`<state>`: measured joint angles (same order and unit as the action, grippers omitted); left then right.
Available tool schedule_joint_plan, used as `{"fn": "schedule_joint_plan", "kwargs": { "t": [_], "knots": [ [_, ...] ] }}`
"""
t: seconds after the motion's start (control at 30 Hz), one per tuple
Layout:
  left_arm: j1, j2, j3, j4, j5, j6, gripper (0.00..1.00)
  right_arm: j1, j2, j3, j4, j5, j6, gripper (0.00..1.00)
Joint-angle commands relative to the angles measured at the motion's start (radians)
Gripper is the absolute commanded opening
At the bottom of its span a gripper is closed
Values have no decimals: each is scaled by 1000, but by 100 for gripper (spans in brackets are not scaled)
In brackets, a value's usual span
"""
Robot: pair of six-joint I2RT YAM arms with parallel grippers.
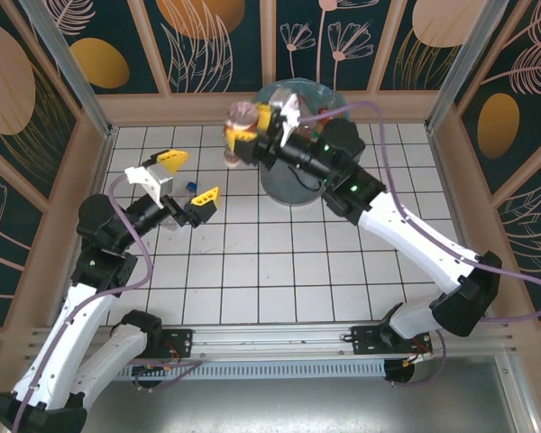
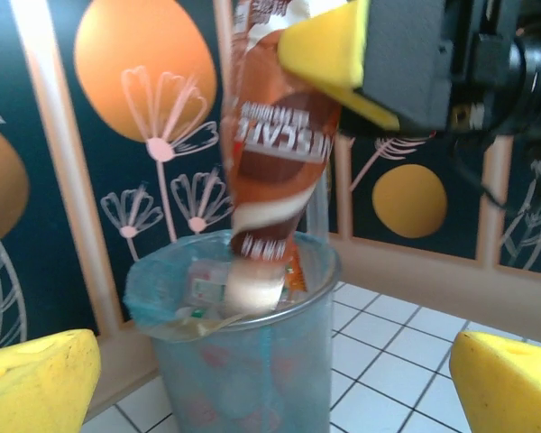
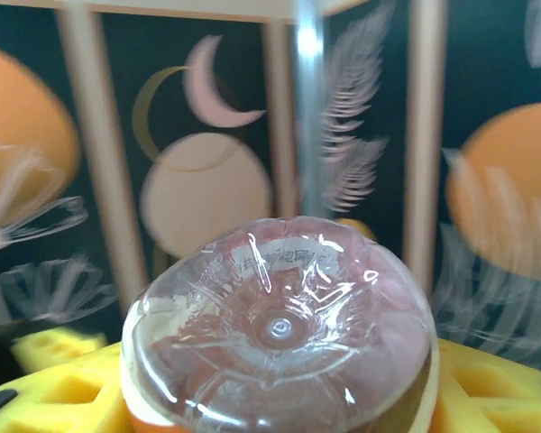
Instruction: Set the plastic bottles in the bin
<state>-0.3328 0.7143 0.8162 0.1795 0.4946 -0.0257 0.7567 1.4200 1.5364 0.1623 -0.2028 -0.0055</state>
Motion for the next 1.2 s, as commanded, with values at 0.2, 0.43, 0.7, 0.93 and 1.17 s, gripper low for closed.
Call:
{"fn": "schedule_joint_plan", "kwargs": {
  "t": [0.2,0.43,0.7,0.93,1.17],
  "knots": [
    [-1,-1,-24,10,-92,22,98,-107,127,214,-428,412,-53,55],
    [0,0,-24,-2,-100,34,98,-115,329,446,-684,471,-58,57],
    [-1,-8,-28,-3,-121,43,99,-119,531,722,-855,493,-62,84],
    [0,-19,-34,-9,-142,53,99,-120,577,782,-839,480,-81,83],
    [0,-10,-44,0,-141,50,99,-130,576,671,-702,314,-91,58]
  ]
}}
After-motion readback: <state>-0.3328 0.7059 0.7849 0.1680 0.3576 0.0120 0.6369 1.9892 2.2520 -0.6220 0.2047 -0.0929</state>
